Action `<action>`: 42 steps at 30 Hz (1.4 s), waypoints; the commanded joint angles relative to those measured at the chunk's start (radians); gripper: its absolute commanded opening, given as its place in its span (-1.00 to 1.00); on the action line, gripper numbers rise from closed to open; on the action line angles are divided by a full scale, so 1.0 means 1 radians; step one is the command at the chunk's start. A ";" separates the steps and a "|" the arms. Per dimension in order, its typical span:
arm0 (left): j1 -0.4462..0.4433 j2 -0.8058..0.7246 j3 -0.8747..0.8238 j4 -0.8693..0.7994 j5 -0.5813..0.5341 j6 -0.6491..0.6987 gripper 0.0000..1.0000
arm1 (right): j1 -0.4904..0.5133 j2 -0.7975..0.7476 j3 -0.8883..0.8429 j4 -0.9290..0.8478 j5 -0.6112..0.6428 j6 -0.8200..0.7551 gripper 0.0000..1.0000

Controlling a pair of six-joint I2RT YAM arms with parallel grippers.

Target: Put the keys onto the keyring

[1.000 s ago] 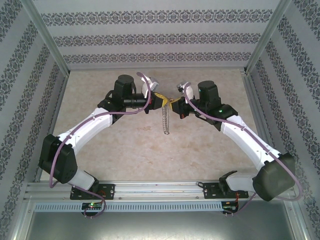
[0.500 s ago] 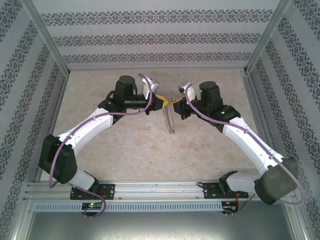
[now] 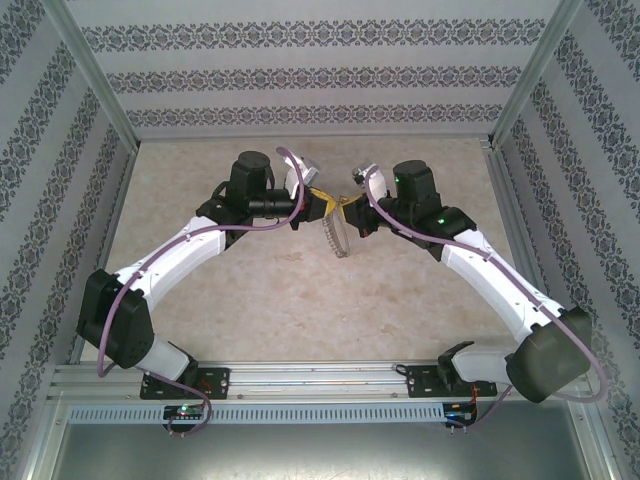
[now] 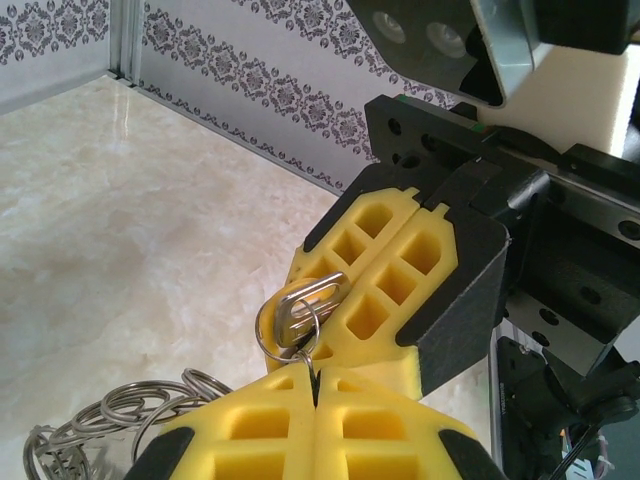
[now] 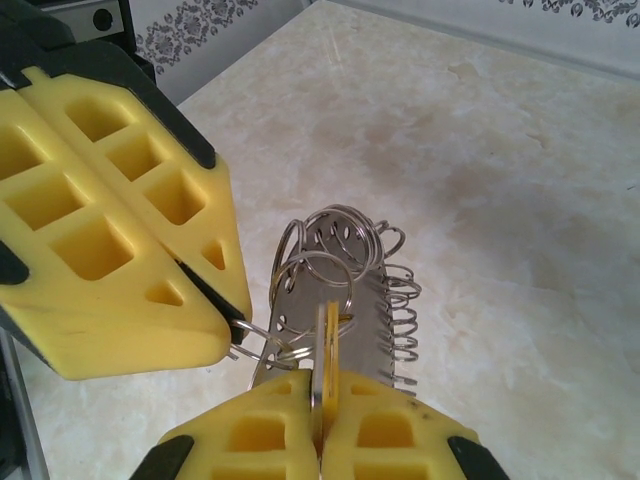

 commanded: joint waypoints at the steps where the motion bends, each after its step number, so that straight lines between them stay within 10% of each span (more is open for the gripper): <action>1: -0.014 -0.025 0.024 0.001 0.027 0.008 -1.00 | -0.006 -0.019 0.026 0.032 0.008 -0.020 -1.00; 42: -0.014 -0.021 0.024 -0.011 0.011 0.027 -1.00 | -0.005 0.012 0.141 -0.213 0.184 -0.116 -1.00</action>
